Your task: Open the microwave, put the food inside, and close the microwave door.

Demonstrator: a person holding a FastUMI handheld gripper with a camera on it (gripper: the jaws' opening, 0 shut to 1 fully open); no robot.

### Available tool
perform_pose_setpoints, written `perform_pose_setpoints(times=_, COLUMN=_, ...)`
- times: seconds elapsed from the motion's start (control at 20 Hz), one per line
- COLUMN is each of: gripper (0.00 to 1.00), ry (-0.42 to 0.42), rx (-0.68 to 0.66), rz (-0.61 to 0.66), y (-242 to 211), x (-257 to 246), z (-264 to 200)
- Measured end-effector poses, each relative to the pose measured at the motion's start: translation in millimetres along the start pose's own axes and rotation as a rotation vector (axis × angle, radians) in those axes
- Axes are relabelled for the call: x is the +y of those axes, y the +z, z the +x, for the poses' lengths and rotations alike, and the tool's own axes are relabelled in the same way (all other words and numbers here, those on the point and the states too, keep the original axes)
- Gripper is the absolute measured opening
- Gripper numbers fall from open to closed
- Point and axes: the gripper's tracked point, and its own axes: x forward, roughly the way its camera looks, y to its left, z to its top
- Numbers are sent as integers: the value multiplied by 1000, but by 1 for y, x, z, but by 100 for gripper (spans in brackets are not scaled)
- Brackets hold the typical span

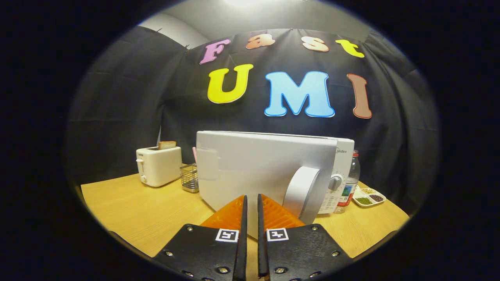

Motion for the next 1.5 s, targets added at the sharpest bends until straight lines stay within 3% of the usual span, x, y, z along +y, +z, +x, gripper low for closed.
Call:
perform_pose_setpoints(times=0.4, gripper=12, ry=-133, rx=35, rz=65, y=4, x=-51, z=58)
perform_pose_setpoints(times=0.95, gripper=12, ry=-246, rx=29, rz=27, y=7, x=-84, z=111)
perform_pose_setpoints(times=1.05, gripper=12, ry=-274, rx=12, rz=-22, y=11, x=-86, z=111)
perform_pose_setpoints(times=1.1, gripper=13, ry=-288, rx=66, rz=-11, y=3, x=-94, z=110)
perform_pose_setpoints(times=1.15, gripper=8, ry=-300, rx=29, rz=30, y=10, x=-96, z=116)
perform_pose_setpoints(times=1.5, gripper=8, ry=-293, rx=60, rz=55, y=27, x=-89, z=86)
